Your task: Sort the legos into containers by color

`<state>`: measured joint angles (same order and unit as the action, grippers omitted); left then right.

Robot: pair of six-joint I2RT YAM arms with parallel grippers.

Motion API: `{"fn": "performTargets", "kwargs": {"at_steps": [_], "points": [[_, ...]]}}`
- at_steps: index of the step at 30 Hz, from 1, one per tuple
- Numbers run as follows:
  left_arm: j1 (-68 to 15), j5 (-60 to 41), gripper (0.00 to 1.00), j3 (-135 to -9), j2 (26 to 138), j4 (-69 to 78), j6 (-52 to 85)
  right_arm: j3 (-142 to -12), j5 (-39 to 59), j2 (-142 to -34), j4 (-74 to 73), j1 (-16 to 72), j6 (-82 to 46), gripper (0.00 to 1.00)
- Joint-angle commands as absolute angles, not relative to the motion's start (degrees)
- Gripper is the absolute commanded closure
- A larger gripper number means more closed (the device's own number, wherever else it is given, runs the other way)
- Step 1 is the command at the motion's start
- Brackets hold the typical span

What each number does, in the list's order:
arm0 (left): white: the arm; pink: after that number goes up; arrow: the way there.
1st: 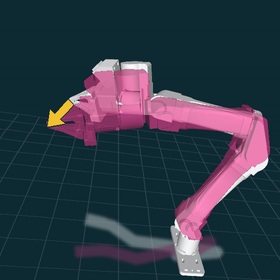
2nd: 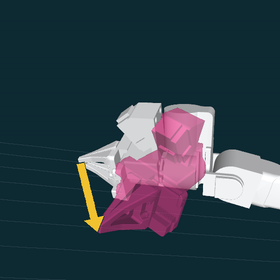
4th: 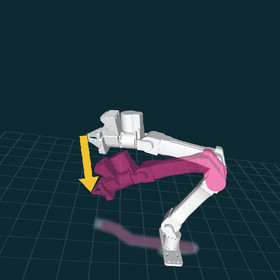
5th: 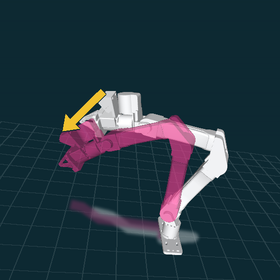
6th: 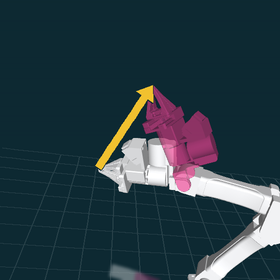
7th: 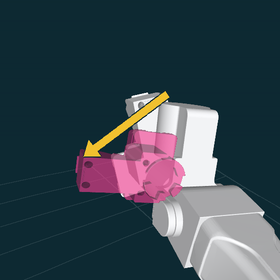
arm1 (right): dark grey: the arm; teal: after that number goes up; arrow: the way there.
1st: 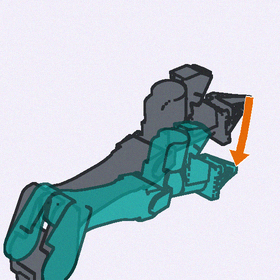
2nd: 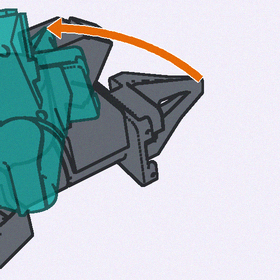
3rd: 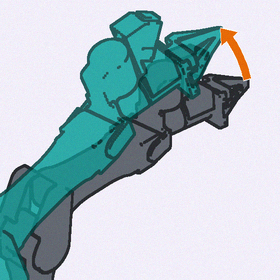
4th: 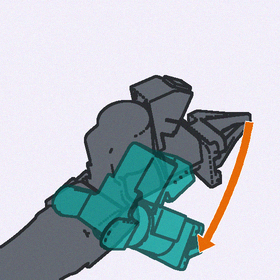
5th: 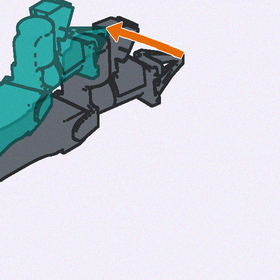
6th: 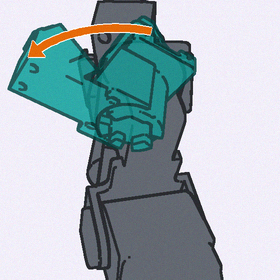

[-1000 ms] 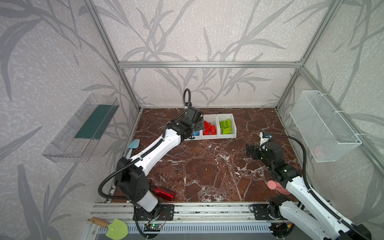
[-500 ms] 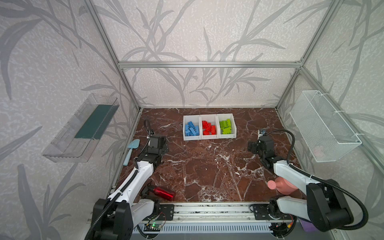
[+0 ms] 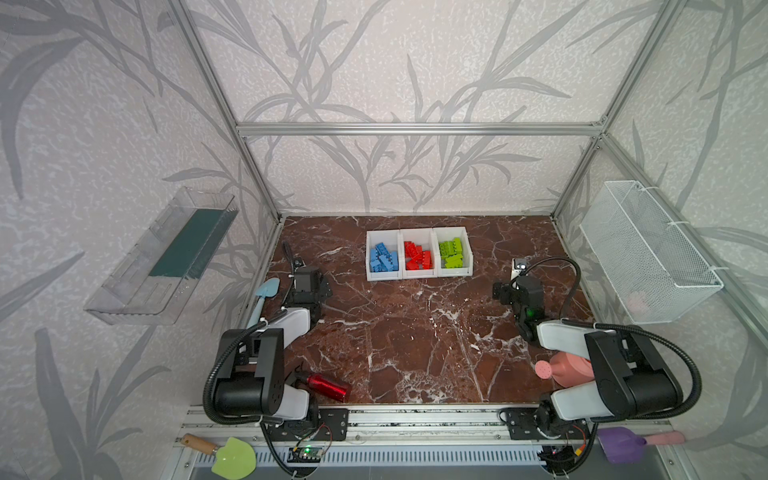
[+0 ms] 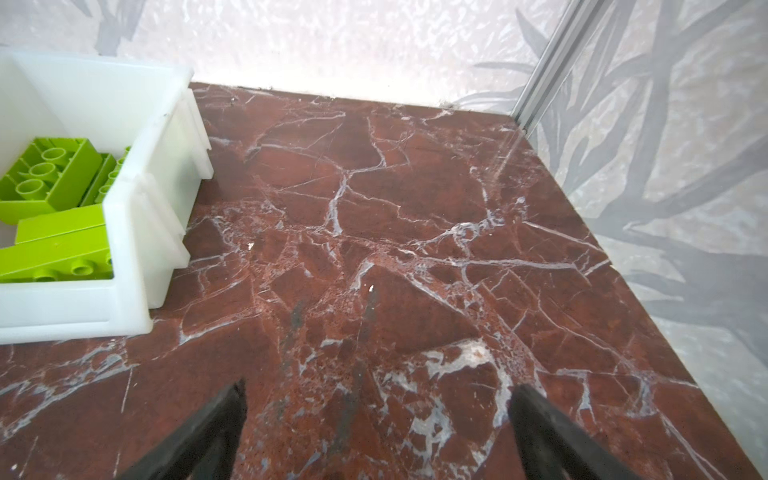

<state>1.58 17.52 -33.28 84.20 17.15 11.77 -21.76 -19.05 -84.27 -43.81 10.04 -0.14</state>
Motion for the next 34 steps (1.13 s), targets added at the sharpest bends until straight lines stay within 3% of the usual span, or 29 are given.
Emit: {"fn": "performTargets", "kwargs": {"at_steps": [1,7,11,24,34], "points": [[2.01,18.10,0.03,-31.20,84.79,29.13,8.97,-18.92,-17.92,-85.09,-54.69,9.67,1.25,0.01],[0.16,14.30,0.04,-26.02,84.99,38.97,4.97,-17.69,-15.73,-91.20,-64.24,9.75,3.24,0.01],[-1.14,13.86,0.04,-21.99,87.02,48.71,2.84,-19.21,-14.04,-90.30,-59.54,9.55,2.85,0.01],[0.13,9.85,0.01,-23.95,87.12,44.65,2.94,-20.65,-16.12,-90.35,-57.04,9.67,2.46,0.01],[0.21,9.80,0.01,-23.99,87.06,44.65,2.99,-20.18,-11.70,-90.17,-57.51,9.35,3.65,0.01]]}}
